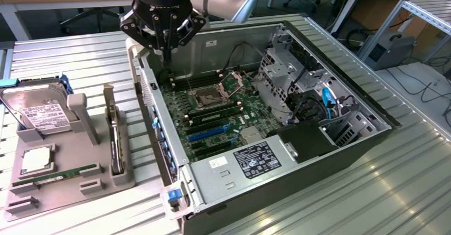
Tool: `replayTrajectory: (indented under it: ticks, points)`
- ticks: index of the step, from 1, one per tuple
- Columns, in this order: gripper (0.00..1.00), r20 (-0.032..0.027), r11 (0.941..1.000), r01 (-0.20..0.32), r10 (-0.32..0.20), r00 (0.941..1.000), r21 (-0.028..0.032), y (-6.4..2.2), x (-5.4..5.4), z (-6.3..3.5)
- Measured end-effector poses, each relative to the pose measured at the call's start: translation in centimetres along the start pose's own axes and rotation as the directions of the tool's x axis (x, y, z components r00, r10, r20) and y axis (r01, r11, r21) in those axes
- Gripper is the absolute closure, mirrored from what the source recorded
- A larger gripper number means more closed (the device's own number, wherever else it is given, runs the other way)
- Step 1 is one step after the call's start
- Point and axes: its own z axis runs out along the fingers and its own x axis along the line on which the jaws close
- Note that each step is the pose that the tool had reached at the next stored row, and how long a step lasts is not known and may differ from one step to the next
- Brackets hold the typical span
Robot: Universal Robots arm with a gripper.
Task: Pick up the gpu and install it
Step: 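Reach for the gpu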
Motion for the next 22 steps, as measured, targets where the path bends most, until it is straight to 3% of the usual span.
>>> replayTrajectory:
  ticks: [22]
  points:
    - [0.89, 0.0, 1.0, 0.0, 0.0, 1.0, 0.0, -0.09, 1.2, -0.03]
